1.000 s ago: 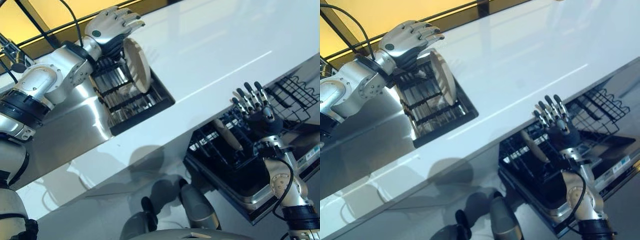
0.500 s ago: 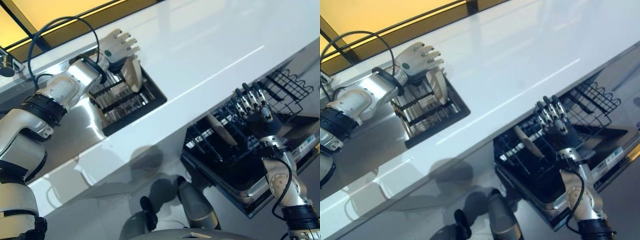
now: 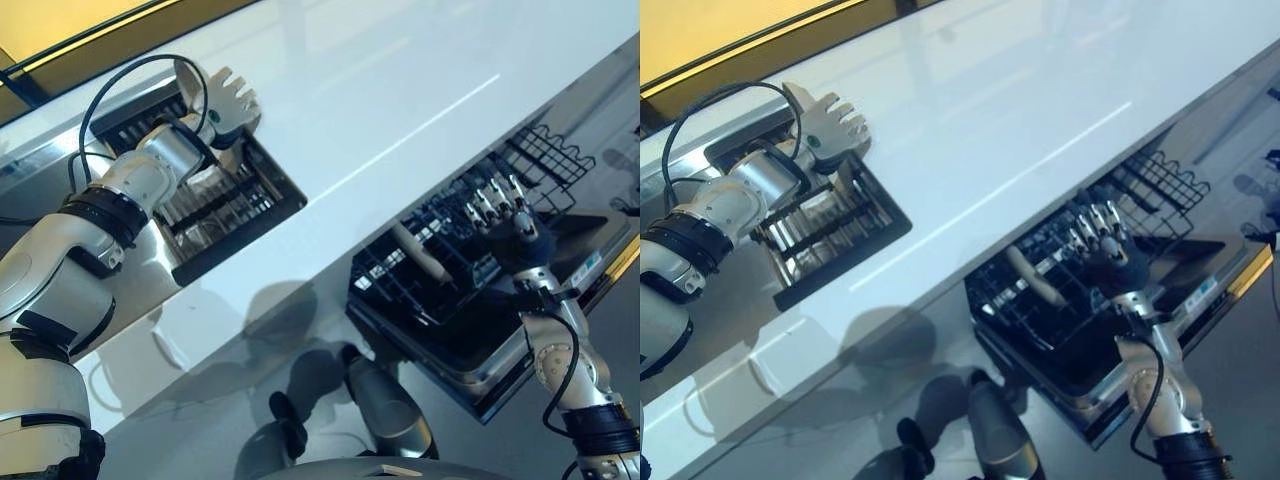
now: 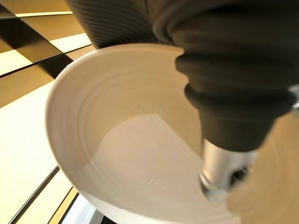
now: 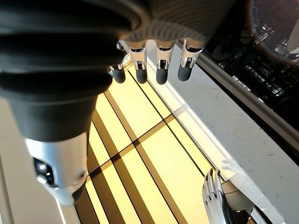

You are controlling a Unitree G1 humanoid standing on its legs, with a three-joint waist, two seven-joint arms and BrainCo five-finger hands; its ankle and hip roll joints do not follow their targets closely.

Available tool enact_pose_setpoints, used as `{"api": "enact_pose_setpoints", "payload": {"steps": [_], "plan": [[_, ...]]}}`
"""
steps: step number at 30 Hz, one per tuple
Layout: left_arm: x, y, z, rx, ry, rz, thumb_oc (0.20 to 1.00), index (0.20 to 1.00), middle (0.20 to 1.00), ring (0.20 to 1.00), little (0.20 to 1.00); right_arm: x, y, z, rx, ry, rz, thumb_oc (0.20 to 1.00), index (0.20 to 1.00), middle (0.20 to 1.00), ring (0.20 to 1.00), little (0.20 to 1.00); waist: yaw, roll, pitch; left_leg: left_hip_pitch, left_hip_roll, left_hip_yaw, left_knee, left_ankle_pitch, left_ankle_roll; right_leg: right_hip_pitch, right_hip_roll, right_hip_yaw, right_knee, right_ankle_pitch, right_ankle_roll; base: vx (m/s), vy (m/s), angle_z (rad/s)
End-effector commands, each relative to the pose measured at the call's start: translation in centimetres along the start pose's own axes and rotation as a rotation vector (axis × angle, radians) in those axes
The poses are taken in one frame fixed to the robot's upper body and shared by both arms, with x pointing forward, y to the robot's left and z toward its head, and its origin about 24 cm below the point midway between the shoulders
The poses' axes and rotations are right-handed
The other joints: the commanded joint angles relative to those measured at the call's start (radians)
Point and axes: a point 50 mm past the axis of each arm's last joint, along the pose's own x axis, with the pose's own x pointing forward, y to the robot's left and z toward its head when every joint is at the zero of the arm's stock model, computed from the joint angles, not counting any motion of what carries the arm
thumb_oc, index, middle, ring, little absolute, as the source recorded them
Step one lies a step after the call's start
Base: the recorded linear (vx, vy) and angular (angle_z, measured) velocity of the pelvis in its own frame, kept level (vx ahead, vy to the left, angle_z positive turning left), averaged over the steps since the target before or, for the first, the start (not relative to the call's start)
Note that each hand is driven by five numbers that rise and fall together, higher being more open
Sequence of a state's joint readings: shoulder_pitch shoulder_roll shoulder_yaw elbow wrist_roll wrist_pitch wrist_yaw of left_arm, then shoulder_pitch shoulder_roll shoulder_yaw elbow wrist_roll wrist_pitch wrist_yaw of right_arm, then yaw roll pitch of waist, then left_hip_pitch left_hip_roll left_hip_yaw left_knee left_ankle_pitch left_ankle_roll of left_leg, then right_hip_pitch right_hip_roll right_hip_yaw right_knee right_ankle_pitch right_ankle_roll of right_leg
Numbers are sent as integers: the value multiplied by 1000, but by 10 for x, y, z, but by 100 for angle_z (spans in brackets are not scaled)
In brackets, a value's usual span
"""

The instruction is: Pick up plates and place into dishwasher.

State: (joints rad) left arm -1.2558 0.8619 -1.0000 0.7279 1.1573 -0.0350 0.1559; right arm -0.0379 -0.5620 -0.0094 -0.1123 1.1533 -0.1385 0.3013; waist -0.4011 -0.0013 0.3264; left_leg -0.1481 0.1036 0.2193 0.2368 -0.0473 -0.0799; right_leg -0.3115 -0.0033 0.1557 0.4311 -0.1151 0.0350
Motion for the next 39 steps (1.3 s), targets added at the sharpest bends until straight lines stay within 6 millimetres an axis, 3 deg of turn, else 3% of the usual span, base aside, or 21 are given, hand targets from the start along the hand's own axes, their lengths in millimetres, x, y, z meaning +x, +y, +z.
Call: {"api": "enact_pose_setpoints", "payload": {"steps": [1, 12, 27, 32, 39], "plan": [[-1, 13, -46, 58, 173, -6, 200, 200, 200, 200, 200, 14, 16, 27, -16, -145, 104, 1000, 1000, 1000, 1000, 1000, -14, -23, -4, -41, 71, 2, 53, 0, -13, -15, -60, -19, -94, 76, 81, 0, 0, 0], [-7, 11, -57, 91, 201, 14, 200, 200, 200, 200, 200, 11, 13, 25, -2, -144, 104, 1000, 1000, 1000, 1000, 1000, -6, -20, -7, -39, 78, 1, 52, 6, -14, -5, -67, -29, -99, 73, 77, -6, 0, 0], [-31, -6, -73, 24, 279, 108, 200, 200, 200, 200, 200, -3, 3, 18, 15, -93, 32, 1000, 1000, 1000, 1000, 1000, 28, 4, -92, 48, 67, 7, -9, 9, -11, 97, -83, -44, -162, 69, 88, 35, 9, 1], [-45, -13, -76, -199, 323, 234, 200, 200, 200, 200, 200, -8, 0, 16, 10, -86, 0, 1000, 1000, 1000, 1000, 1000, 46, 14, -138, 90, 59, 12, -40, 5, -7, 144, -86, -45, -196, 65, 95, 46, 10, 1], [-55, -3, -68, -503, 313, 441, 200, 200, 200, 200, 200, -13, -5, 17, -14, -109, -63, 1000, 1000, 1000, 1000, 1000, 75, 28, -201, 155, 37, 11, -104, 1, 0, 218, -85, -42, -254, 60, 106, 9, 35, 3]]}}
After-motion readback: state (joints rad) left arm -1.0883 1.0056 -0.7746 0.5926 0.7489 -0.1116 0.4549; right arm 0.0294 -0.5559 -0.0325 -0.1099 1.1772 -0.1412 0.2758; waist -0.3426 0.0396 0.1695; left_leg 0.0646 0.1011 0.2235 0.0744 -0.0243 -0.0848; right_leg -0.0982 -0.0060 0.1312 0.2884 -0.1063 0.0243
